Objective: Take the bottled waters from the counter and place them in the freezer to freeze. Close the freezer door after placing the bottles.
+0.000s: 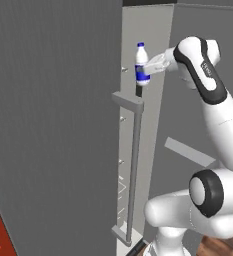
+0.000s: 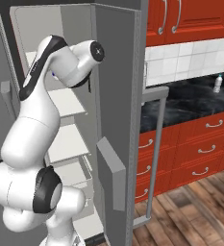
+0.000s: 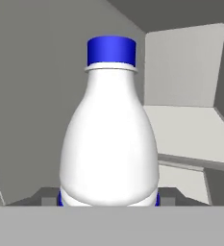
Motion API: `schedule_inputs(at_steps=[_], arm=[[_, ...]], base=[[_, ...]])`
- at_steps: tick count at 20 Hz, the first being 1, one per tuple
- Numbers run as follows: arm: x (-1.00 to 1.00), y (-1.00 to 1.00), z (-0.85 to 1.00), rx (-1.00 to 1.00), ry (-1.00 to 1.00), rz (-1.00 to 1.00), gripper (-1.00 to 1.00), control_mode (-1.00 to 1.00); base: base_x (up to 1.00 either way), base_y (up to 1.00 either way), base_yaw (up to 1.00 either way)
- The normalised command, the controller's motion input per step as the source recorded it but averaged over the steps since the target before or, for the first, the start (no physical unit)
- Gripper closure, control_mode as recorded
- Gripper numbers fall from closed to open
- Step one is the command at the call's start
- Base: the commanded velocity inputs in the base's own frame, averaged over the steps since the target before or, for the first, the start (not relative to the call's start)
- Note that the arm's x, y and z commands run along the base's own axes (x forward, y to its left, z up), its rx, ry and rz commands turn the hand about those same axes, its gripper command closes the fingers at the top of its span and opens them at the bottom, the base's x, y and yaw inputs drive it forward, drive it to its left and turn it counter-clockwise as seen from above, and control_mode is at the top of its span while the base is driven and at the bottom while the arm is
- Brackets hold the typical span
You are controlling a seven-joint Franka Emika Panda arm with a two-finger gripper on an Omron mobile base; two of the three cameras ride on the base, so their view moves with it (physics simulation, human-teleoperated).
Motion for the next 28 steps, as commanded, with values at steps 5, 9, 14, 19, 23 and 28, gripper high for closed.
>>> schedule_inputs(at_steps=[5,9,14,19,23,28], arm=[[0.31,0.25,0.0,-0.01,-0.03,-0.01,1.0,-1.0],[0.41,0.35,-0.01,0.0,0.0,0.0,1.0,-1.0],[0.49,0.19,-0.01,0.01,0.0,-0.01,1.0,-1.0],[0.49,0.16,0.0,0.07,-0.03,-0.01,1.0,-1.0],[0.51,0.16,-0.03,0.05,-0.02,-0.02,1.0,-1.0],[0.4,0.2,-0.14,-0.01,-0.07,-0.01,1.0,-1.0]], base=[[0.0,0.0,0.0],[0.0,0.0,0.0],[0.0,0.0,0.0],[0.0,0.0,0.0],[0.0,0.0,0.0],[0.0,0.0,0.0]])
